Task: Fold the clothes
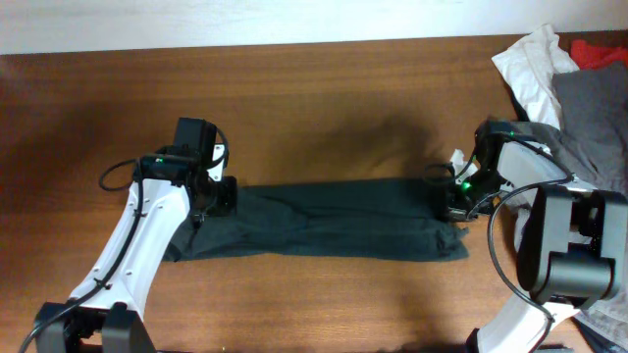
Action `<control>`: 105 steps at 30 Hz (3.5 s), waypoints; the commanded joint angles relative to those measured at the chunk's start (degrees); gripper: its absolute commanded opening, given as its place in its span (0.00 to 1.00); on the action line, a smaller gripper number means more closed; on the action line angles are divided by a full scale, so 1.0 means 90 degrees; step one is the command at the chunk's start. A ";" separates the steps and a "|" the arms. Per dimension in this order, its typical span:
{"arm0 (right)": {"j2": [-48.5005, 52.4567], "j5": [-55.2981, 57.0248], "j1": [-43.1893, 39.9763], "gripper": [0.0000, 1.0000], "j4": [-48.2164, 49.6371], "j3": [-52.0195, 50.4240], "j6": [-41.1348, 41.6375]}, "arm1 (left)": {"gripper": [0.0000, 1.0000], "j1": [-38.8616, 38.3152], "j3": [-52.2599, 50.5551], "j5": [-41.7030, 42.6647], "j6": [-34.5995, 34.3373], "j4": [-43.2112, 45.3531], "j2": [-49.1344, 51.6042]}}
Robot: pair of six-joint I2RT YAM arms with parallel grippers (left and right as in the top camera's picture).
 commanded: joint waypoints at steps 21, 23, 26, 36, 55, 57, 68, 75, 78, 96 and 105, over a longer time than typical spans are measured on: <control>-0.0197 0.0920 0.1554 0.04 -0.1734 0.1865 0.1224 | 0.29 0.0809 0.0022 0.0391 -0.0083 -0.0165 0.0007; -0.0197 0.0935 0.1948 0.04 -0.1642 0.1860 0.1353 | 0.29 0.0809 0.0022 0.0410 -0.0083 -0.0165 0.0007; -0.0197 0.0935 0.2548 0.04 -0.1447 0.1858 0.1474 | 0.29 0.0809 0.0022 0.0413 -0.0083 -0.0165 0.0007; 0.0027 0.0911 0.4073 0.05 -0.0658 0.1858 0.1858 | 0.29 0.0809 0.0022 0.0413 -0.0083 -0.0165 0.0007; 0.0304 -0.0882 0.4707 0.47 0.0444 0.1860 0.0571 | 0.29 0.0809 0.0022 0.0410 -0.0080 -0.0211 0.0007; 0.0304 -0.0857 0.4658 0.47 0.0437 0.1860 0.0571 | 0.29 0.0809 0.0022 0.0410 -0.0080 -0.0211 0.0007; -0.0415 -0.0177 0.4010 0.47 -0.0520 0.2630 0.0690 | 0.30 0.0809 0.0022 0.0410 -0.0080 -0.0228 0.0007; -0.0561 0.0289 0.3735 0.43 -0.1030 0.2504 0.0818 | 0.30 0.0809 0.0022 0.0410 -0.0083 -0.0255 0.0007; -0.0466 0.0466 0.3750 0.42 -0.0828 0.2137 0.1151 | 0.30 0.0809 0.0022 0.0410 -0.0083 -0.0265 0.0007; -0.0291 -0.0503 0.4471 0.40 0.0935 0.0476 0.1202 | 0.31 0.0809 0.0022 0.0410 -0.0080 -0.0289 0.0007; -0.0279 -0.0474 0.5042 0.41 0.1168 0.0478 0.1202 | 0.38 0.0811 0.0022 0.0406 -0.0078 -0.0357 0.0007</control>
